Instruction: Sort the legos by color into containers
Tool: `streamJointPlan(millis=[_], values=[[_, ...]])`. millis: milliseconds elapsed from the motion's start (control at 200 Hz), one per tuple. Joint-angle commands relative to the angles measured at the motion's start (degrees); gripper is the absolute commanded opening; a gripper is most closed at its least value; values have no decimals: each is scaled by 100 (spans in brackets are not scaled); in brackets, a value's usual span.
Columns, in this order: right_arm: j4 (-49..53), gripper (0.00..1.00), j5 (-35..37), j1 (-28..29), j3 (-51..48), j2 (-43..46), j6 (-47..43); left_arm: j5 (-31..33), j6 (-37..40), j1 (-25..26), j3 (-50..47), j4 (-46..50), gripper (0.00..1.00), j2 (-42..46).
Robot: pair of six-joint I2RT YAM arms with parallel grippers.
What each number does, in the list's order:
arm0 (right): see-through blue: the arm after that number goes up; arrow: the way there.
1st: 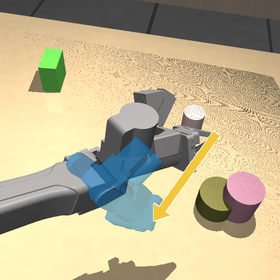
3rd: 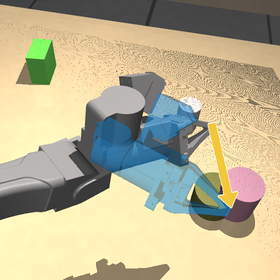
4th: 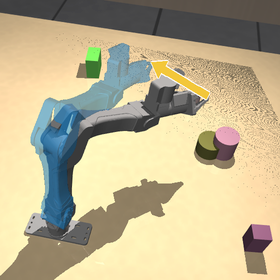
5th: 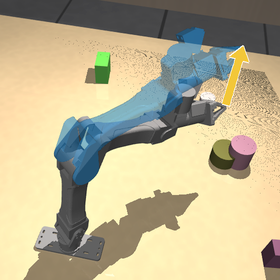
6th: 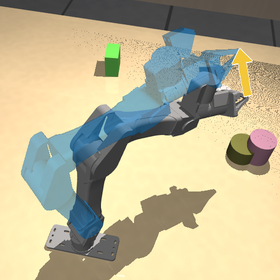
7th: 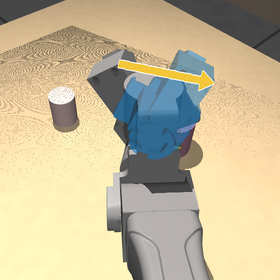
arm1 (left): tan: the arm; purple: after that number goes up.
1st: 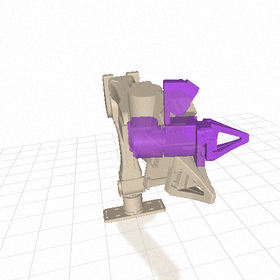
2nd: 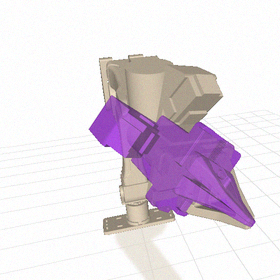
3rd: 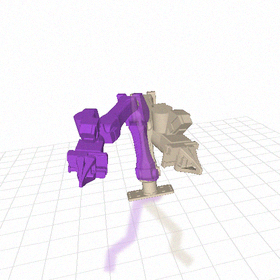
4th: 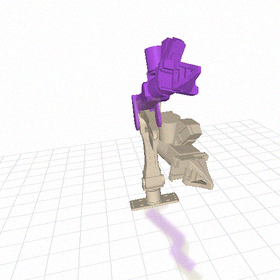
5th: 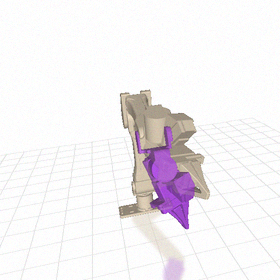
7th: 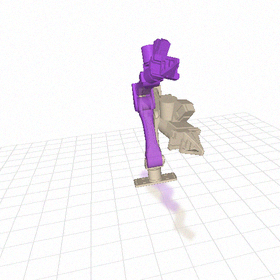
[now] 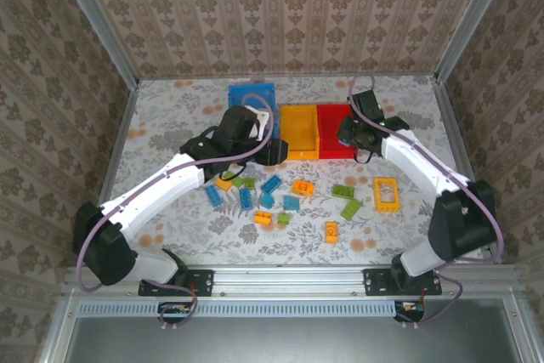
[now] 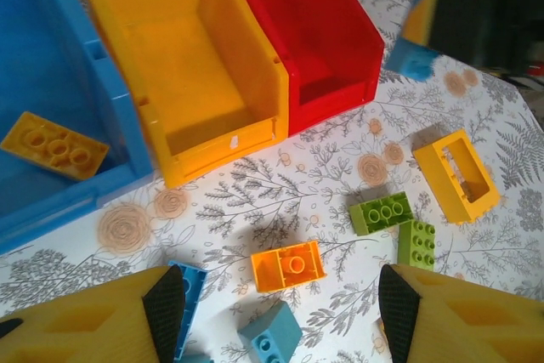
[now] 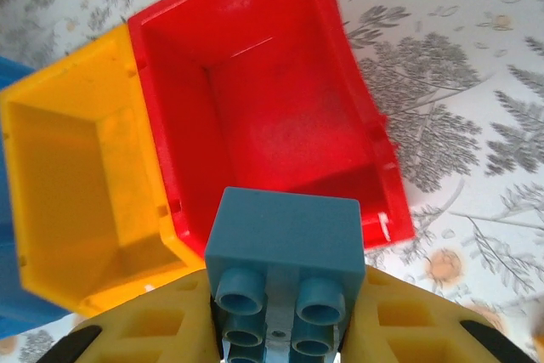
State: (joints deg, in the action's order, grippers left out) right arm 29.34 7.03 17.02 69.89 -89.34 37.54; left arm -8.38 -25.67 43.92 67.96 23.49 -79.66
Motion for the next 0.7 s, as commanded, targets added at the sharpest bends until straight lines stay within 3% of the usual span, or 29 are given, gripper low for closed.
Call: streamJointPlan(millis=[0, 325, 550, 700], values=[[-76, 19, -184, -47, 431, -594, -539, 114, 41, 116, 266, -202, 65, -131], [352, 25, -237, -178, 1315, -2025, -565, 283, -25, 255, 332, -135, 65, -232], [466, 49, -167, -196, 1380, -2049, -481, 362, 5, 258, 253, -3, 65, -96], [520, 56, -150, -188, 1297, -1708, -391, 360, 44, 257, 251, 63, 65, -65]])
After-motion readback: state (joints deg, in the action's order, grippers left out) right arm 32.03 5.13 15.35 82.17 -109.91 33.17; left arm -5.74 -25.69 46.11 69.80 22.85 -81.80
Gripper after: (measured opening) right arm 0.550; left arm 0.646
